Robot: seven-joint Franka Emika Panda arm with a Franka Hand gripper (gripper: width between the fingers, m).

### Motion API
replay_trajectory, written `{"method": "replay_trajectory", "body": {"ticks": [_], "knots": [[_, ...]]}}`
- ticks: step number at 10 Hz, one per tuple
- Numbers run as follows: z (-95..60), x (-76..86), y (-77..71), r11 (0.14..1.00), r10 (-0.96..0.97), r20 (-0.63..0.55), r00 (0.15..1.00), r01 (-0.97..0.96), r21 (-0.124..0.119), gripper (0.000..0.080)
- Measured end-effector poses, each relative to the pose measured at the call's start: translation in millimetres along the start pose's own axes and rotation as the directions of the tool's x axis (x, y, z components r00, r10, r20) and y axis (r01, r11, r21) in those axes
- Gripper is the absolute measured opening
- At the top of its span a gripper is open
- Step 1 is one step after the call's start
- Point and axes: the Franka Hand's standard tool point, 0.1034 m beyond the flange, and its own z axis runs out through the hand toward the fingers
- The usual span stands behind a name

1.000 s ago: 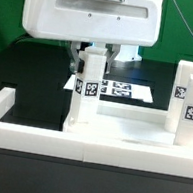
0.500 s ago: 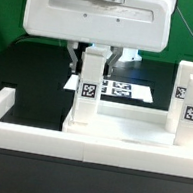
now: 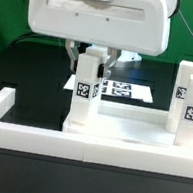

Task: Assemble desk

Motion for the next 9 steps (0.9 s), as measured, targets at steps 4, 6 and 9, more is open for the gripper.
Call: {"method": "replay_trajectory", "body": {"ticks": [4,6,9], "knots": [[0.7,0.8,2.4,0.933,0.357,0.010,0.934,-0.357,0.033,0.0291],[1.3,1.0,5.5,0.803,0.593,0.041,0.804,-0.594,0.056,0.0291],[2.0,3.3,2.9,0.552,0.828,0.082,0.554,-0.832,0.055,0.0291]]}}
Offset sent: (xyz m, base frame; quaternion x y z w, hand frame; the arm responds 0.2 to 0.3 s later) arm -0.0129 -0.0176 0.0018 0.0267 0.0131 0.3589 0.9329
